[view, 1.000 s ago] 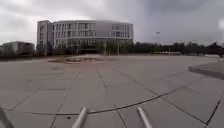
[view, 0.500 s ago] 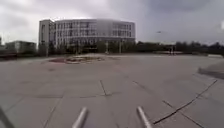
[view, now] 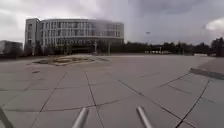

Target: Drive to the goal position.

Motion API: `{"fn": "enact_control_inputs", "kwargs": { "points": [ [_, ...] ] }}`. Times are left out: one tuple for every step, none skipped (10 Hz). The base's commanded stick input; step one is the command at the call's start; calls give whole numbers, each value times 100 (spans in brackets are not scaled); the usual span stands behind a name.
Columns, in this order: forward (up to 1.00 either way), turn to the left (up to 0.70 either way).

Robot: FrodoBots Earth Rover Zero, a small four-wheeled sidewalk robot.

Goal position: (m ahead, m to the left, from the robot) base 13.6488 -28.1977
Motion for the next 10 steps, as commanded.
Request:
{"fn": "enact_control_inputs", "kwargs": {
  "points": [
    [0, 0],
    [0, 0],
    [0, 0],
    [13, -4],
    [69, -22],
    [85, -27],
    [85, -27],
    [85, -27],
    [85, -27],
    [85, -27]
  ]
}}
